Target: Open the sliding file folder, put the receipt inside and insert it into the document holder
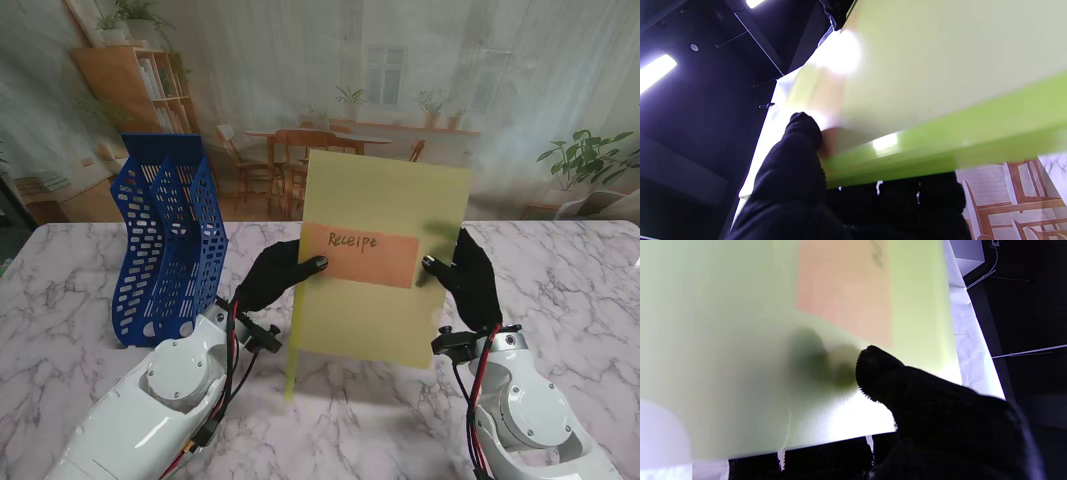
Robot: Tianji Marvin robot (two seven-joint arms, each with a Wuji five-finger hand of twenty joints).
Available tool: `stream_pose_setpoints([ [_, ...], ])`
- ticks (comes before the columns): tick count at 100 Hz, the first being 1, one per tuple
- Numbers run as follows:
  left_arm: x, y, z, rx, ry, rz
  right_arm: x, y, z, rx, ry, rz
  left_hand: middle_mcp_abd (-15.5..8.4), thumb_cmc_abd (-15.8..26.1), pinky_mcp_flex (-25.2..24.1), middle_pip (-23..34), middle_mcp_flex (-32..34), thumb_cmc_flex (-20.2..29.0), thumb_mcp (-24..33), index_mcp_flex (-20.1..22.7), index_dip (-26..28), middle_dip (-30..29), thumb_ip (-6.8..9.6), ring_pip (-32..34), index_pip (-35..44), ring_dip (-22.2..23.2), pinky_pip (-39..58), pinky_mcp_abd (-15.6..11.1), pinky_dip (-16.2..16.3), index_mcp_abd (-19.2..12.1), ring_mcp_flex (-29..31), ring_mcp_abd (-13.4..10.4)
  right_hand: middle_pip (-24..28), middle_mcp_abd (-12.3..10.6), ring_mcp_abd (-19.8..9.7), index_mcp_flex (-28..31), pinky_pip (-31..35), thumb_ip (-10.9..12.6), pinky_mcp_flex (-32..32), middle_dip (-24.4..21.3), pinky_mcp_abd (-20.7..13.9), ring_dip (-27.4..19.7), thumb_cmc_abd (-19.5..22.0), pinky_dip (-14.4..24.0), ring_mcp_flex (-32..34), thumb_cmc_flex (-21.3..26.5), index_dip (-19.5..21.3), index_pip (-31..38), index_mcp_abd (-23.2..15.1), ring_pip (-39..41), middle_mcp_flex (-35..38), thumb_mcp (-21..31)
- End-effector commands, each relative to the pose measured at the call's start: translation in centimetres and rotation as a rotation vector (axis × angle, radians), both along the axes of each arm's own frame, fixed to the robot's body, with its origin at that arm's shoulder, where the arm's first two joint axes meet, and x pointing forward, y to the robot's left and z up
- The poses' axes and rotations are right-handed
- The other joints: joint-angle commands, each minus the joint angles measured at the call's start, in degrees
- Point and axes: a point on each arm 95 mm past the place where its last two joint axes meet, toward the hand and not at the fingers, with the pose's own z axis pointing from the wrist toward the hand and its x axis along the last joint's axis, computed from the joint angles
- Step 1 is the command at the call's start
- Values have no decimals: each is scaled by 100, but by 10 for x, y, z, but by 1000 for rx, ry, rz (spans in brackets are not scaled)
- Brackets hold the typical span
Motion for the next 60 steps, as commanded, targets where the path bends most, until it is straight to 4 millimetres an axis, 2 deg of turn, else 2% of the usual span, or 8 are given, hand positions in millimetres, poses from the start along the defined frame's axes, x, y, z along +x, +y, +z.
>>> stream_pose_setpoints([
  [1, 1, -4, 1, 5, -3, -11, -4, 0, -4, 4, 29, 26, -144, 100, 98, 43, 91, 175, 13, 131, 42, 100, 73, -18, 69, -69, -45, -307, -100, -349, 150, -158, -198, -214, -316, 431, -51, 127, -153, 304, -84, 123, 213, 164, -228, -11, -269, 459, -382, 322, -209, -625],
  [6, 2, -5, 1, 5, 1, -5, -4, 0, -4, 11, 39, 31, -131, 97, 110, 46, 97, 181, 14, 134, 43, 101, 77, -9, 72, -65, -37, -311, -99, -344, 158, -152, -289, -161, -219, 546, -63, 151, -237, 353, -42, 111, 207, 189, -378, -112, -261, 768, -388, 276, -281, -862],
  [17, 5, -8, 0, 11, 9, 3, -5, 1, -6, -17, 51, 45, -120, 92, 134, 53, 109, 190, 15, 138, 46, 103, 82, 10, 78, -57, -19, -312, -99, -333, 177, -147, -990, -231, -115, 793, -107, 141, -339, 227, -26, -4, 34, 226, -716, -435, 190, 1368, -907, -110, -562, -1169],
  [26, 8, -11, -1, 9, 23, 8, -4, 2, -6, -33, 68, 56, -111, 93, 150, 61, 124, 192, 15, 144, 48, 106, 85, 26, 83, -52, -4, -307, -97, -321, 188, -138, -2128, -110, 52, 1049, -197, 102, -442, -827, 67, -405, -278, 303, -992, -660, 748, 1570, -853, -1119, -939, -1147],
  [36, 9, -14, -3, 11, 33, 9, -4, 4, -5, -34, 84, 69, -92, 88, 156, 61, 125, 199, 16, 152, 48, 104, 85, 35, 86, -50, 3, -303, -99, -301, 184, -115, -2619, -180, 398, 889, -377, 97, -338, -1634, 202, -950, -767, 220, -828, -609, 1531, 1940, -1113, -2420, -577, -972],
  [45, 9, -17, -4, 13, 37, 6, -2, 8, -4, -41, 83, 76, -81, 83, 167, 66, 140, 194, 12, 153, 46, 104, 83, 52, 84, -47, 9, -300, -102, -296, 202, -111, -2416, -258, 407, 448, -378, 123, 365, -1864, 92, -1106, -1033, -9, 18, -352, 2380, 2537, -1392, -2791, 438, -541],
  [52, 9, -18, -5, 13, 41, 2, -1, 11, -2, -38, 89, 71, -85, 82, 166, 65, 143, 199, 15, 153, 44, 102, 84, 52, 81, -48, 11, -295, -103, -298, 197, -108, -2065, -328, 178, 614, -66, 93, 1111, -1877, -71, -975, -1181, -239, 928, -247, 2458, 2857, -1453, -2461, 1373, -101],
  [60, 8, -19, -6, 15, 43, -1, 0, 13, 1, -44, 87, 61, -86, 85, 168, 62, 141, 195, 14, 156, 43, 99, 83, 55, 79, -50, 13, -304, -105, -298, 198, -110, -1361, -438, -42, 725, 219, 80, 1615, -1665, -290, -700, -1287, -444, 1453, -161, 2420, 2961, -1446, -2024, 1622, 227],
])
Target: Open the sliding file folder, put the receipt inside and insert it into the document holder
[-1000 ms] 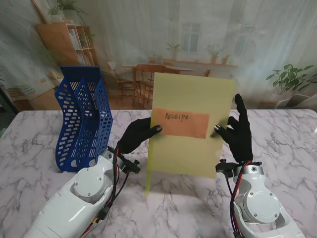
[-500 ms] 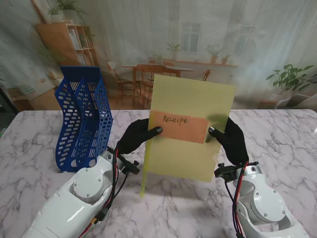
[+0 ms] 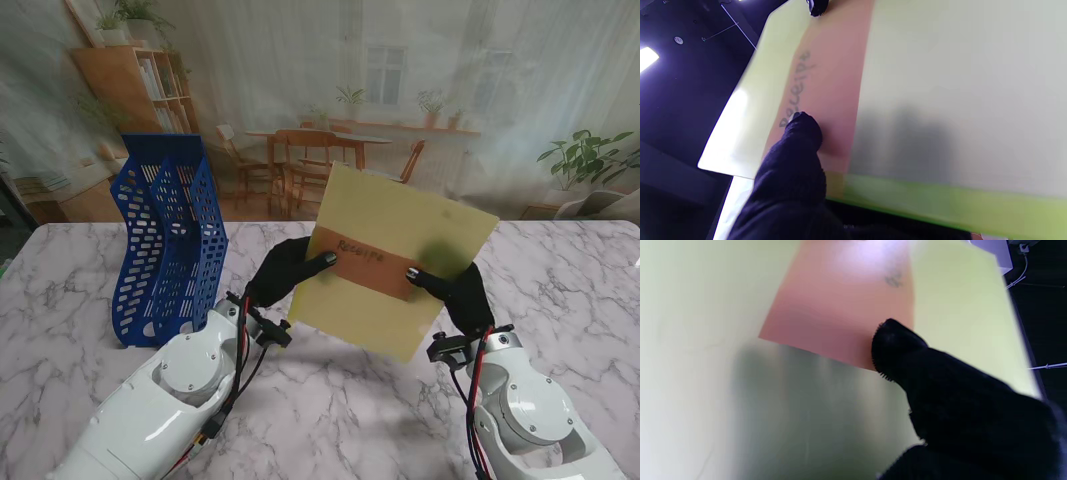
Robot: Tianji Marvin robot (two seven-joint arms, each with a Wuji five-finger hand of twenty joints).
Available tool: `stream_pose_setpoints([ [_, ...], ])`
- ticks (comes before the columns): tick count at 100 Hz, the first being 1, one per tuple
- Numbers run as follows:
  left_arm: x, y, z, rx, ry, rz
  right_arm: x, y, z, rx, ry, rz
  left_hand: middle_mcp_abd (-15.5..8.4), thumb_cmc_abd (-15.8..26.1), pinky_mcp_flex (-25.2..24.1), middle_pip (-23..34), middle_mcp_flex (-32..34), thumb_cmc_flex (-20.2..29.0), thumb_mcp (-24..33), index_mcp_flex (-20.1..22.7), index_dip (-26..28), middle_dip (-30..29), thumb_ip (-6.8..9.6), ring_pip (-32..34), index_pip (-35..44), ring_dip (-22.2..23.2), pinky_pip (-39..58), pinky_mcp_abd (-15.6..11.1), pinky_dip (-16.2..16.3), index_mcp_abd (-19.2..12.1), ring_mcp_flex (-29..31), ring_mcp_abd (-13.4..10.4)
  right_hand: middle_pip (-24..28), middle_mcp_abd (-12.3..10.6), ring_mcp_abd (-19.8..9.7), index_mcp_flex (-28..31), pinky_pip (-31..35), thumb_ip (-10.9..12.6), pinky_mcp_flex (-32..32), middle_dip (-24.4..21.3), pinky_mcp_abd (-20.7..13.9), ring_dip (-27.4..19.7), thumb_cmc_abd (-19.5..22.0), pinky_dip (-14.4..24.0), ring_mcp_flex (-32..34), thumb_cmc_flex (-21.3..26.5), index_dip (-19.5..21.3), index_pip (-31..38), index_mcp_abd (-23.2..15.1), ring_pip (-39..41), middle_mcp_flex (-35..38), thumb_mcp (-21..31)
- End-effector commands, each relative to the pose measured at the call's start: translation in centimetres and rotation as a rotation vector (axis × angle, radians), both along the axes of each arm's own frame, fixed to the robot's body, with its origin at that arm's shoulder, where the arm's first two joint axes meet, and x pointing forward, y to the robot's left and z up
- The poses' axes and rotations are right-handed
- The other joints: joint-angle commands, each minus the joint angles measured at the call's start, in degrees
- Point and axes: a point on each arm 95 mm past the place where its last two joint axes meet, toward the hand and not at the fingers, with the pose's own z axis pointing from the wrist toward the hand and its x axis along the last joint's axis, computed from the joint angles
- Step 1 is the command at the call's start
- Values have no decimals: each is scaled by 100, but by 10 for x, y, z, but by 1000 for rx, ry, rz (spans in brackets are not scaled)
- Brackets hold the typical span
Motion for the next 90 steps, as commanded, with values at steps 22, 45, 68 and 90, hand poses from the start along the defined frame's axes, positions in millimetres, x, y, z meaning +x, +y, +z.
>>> stream_pose_setpoints([
  [22, -4, -6, -1, 4, 16, -32, 1, 10, 9, -58, -26, 9, -90, 114, 76, 46, 116, 184, 6, 140, 26, 32, 78, 45, 45, -63, 9, -292, -111, -308, 110, -116, 952, 227, -408, 431, 222, -15, 160, 978, -386, 927, 169, -301, 314, 369, -2099, -1366, 916, 1276, -143, 578],
  [45, -5, -7, -3, 14, 37, -41, 2, 6, 15, -85, -63, -36, 144, 225, -145, -82, -97, 263, -79, 20, -410, -33, 90, -36, -359, -92, -68, -150, -111, -125, -96, 71, 812, 127, -451, 1224, 290, -25, 283, 1641, -301, 973, 249, -307, 309, 385, -1424, -736, -242, 1573, -70, 573],
  [68, -6, -6, -6, 38, 66, -45, 3, -3, 27, -33, -133, -149, 311, 367, -337, -281, -499, -406, -113, -972, -1727, -151, 198, -204, -2731, -88, -355, -105, -141, 335, -397, 230, 888, 139, -505, 1143, 395, -23, 439, 1614, -382, 925, 354, -309, 405, 382, -1339, -615, -348, 1731, -83, 506],
  [90, -3, 0, -21, 66, 128, -45, 1, -13, 34, 15, -180, -193, 294, 332, -441, -415, -833, -310, -31, -965, -1824, -244, 214, -254, -2769, -73, -438, -142, -158, 292, -519, 199, 971, 113, -543, 1060, 391, -21, 420, 1619, -396, 892, 440, -331, 381, 392, -1319, -499, -388, 1780, -142, 457],
])
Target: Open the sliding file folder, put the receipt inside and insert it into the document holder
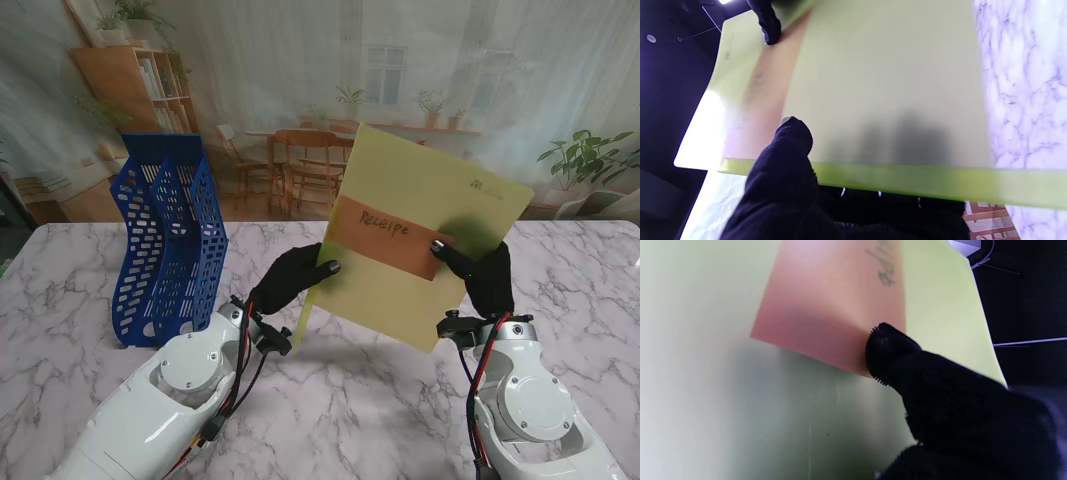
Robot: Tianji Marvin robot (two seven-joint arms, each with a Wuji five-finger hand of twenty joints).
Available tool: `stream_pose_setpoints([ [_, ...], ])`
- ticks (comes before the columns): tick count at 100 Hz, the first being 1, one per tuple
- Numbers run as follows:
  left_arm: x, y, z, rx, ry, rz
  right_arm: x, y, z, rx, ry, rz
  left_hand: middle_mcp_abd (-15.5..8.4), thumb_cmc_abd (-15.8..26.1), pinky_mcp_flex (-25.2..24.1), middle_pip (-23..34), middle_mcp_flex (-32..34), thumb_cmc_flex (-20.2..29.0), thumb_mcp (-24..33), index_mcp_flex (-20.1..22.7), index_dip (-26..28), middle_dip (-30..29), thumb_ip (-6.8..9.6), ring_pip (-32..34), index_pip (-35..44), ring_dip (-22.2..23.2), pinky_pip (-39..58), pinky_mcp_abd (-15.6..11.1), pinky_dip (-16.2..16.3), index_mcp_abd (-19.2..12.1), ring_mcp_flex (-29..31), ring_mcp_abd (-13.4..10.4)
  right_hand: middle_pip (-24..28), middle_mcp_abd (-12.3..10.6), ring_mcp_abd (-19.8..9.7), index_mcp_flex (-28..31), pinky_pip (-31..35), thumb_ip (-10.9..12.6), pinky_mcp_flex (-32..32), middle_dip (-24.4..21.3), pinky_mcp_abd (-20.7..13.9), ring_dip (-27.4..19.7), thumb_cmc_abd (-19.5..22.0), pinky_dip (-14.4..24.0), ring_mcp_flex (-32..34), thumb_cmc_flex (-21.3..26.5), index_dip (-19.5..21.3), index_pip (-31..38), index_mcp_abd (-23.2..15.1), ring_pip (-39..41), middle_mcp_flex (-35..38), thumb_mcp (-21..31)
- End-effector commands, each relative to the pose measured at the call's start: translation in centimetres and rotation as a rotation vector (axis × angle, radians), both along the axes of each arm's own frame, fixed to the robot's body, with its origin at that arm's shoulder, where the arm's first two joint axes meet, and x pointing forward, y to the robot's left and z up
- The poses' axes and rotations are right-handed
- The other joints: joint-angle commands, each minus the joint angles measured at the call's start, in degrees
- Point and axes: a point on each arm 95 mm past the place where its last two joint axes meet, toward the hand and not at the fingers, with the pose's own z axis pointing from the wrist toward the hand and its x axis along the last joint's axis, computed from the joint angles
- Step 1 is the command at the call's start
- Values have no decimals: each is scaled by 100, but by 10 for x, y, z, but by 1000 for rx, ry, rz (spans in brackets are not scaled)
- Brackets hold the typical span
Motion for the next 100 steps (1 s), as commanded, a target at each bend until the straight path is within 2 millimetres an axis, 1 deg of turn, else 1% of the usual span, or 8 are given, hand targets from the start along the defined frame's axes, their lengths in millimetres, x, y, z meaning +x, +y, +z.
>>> stream_pose_setpoints([
  [1, -1, 2, -12, 14, 33, -3, -1, -3, 3, 8, -14, -13, -29, 70, -16, -27, -133, 112, 25, -49, 29, -84, 143, -75, 42, 12, -64, -177, -77, -74, -67, 46, 211, -76, -419, 230, 123, 77, 65, 56, -193, 146, 401, -69, 216, 319, 304, 678, -883, 778, -105, 186],
  [13, -2, 4, -19, 25, 45, -3, -2, -6, 5, 8, -23, -17, -156, -112, 36, 60, 27, 461, 121, 281, 619, -93, 82, -39, 536, 49, -7, -165, -39, -200, 28, 14, 219, -57, -419, 230, 124, 81, 65, 49, -193, 134, 401, -74, 214, 324, 293, 691, -880, 785, -101, 180],
  [26, -3, 6, -21, 27, 35, 6, -2, -9, 6, 0, -26, -12, -228, -150, 121, 129, 237, 705, 92, 495, 771, -69, 60, 37, 795, 85, 91, -161, 0, -316, 169, 0, 221, -58, -419, 231, 126, 82, 62, 45, -189, 126, 409, -77, 213, 324, 284, 697, -882, 790, -99, 175],
  [36, -2, 9, -19, 21, 20, 27, 0, -9, 4, -3, -21, -4, -292, -110, 242, 213, 448, 870, 55, 647, 812, -34, 68, 131, 1019, 124, 199, -169, 35, -386, 325, -30, 222, -58, -418, 231, 126, 83, 60, 44, -187, 120, 416, -80, 207, 323, 279, 700, -880, 792, -99, 172],
  [39, -2, 9, -18, 20, 14, 32, 0, -9, 4, -3, -19, -2, -313, -67, 283, 223, 495, 987, -71, 620, 690, -24, 86, 165, 1225, 136, 241, -200, 23, -389, 358, -46, 223, -58, -417, 231, 126, 83, 60, 43, -187, 118, 414, -81, 206, 326, 277, 702, -880, 794, -100, 171],
  [53, -1, 12, -14, 13, -13, 60, 3, -5, 4, -4, -11, 10, -387, -18, 519, 328, 794, 1158, -44, 814, 673, 31, 101, 285, 1471, 167, 368, -234, 40, -462, 622, -115, 221, -55, -406, 233, 124, 84, 50, 40, -187, 113, 419, -85, 192, 325, 269, 707, -866, 804, -104, 164],
  [83, -1, 22, -5, 11, -56, 90, 11, -1, 7, -18, -17, 34, -306, -8, 713, 359, 1020, 1254, -63, 929, 603, 14, 95, 391, 1754, 183, 497, -198, 38, -386, 842, -86, 219, -57, -387, 253, 121, 85, 17, 37, -180, 107, 425, -87, 182, 326, 269, 708, -887, 824, -92, 157],
  [100, -2, 27, 0, 19, -77, 93, 14, 1, 7, -48, -13, 43, -230, 74, 590, 293, 878, 1310, -61, 781, 473, -43, 91, 324, 1716, 156, 425, -144, -12, -281, 708, -19, 217, -49, -375, 271, 133, 88, -9, 38, -171, 119, 422, -76, 177, 328, 282, 699, -889, 866, -77, 162],
])
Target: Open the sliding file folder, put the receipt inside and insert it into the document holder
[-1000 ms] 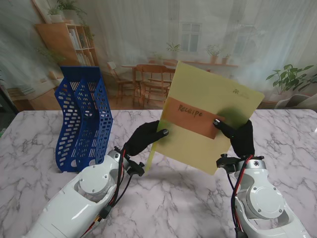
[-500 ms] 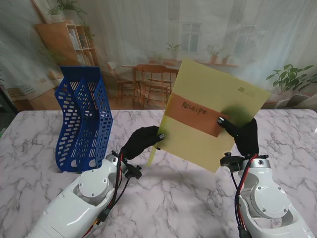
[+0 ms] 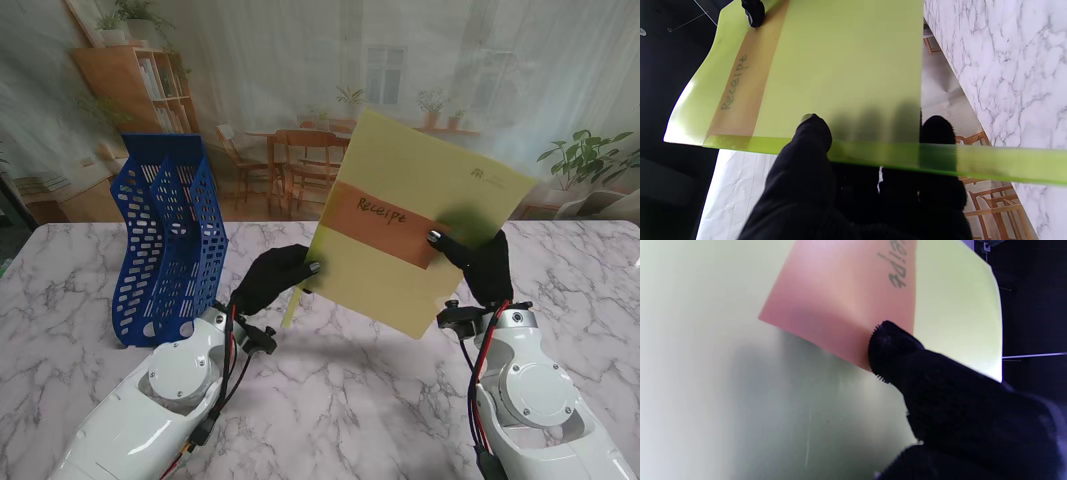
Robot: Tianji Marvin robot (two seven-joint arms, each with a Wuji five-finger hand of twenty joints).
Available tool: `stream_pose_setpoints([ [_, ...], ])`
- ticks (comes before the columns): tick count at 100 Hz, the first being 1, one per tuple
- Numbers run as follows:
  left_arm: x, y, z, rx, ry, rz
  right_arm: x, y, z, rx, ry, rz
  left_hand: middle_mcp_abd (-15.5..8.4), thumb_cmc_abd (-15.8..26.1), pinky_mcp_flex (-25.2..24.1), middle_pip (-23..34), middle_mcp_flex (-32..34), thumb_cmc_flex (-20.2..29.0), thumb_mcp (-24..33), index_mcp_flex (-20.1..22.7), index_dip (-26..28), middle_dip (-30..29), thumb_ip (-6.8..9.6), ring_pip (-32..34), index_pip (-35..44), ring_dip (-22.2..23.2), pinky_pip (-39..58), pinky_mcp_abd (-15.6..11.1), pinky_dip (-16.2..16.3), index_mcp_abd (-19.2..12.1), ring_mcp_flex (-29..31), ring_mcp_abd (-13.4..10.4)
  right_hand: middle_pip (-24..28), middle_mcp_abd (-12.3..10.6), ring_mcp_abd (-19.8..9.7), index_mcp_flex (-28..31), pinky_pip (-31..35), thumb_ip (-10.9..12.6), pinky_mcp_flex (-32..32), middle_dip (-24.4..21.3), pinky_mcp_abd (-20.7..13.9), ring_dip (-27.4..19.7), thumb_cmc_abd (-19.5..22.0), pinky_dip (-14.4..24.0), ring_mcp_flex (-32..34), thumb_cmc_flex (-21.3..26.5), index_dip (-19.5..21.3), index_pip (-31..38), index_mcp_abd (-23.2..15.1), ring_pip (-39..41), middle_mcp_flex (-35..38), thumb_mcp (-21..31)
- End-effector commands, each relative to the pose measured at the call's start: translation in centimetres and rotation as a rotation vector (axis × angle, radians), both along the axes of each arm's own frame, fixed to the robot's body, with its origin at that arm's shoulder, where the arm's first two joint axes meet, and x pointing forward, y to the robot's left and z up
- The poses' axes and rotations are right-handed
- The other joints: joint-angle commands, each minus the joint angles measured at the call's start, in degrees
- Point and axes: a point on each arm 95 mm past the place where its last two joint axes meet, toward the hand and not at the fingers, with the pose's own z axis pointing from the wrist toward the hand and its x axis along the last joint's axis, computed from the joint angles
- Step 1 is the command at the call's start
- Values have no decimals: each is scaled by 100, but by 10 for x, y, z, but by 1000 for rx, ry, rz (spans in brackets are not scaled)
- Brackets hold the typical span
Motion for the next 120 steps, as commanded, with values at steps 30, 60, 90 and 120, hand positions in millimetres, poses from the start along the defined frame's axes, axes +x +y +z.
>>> stream_pose_setpoints([
  [30, -2, 11, 4, 7, -16, -16, -1, -2, 0, -12, 5, -11, 119, 106, -319, -171, -477, 300, -16, -310, -92, -70, 147, -35, -208, 56, -110, -119, -95, -204, -330, 142, 210, -50, -375, 276, 133, 138, -16, 43, -174, 125, 447, -59, 171, 331, 293, 627, -730, 885, -76, 276],
  [60, 0, 11, 6, 3, -24, -14, -2, 0, 1, -15, 10, -16, 55, 32, -165, 128, -300, 292, 55, -439, 763, 163, 148, 187, 983, 274, 73, -143, 19, -377, -130, 139, 205, -45, -362, 272, 128, 141, -25, 44, -165, 120, 460, -56, 159, 330, 296, 624, -725, 886, -78, 260],
  [90, 4, 16, 6, 56, -49, 25, -3, -3, -1, -104, -10, -7, 17, 37, -69, 89, 68, 249, 26, -123, 241, 147, 154, 288, 1087, 310, 293, 0, 48, -276, 77, 118, 175, 12, -305, 327, 142, 147, -12, 55, -129, 132, 408, -42, 199, 339, 286, 595, -684, 940, -24, 299],
  [120, 5, 14, 14, 84, -78, 0, 0, -3, -9, -250, -38, -2, 52, 109, -69, 105, 190, 161, 1, -33, 134, 129, 153, 377, 1028, 350, 408, 62, 113, -211, 123, 174, 132, 49, -259, 411, 160, 143, 29, 96, -79, 140, 350, -35, 250, 345, 314, 558, -653, 979, 63, 357],
])
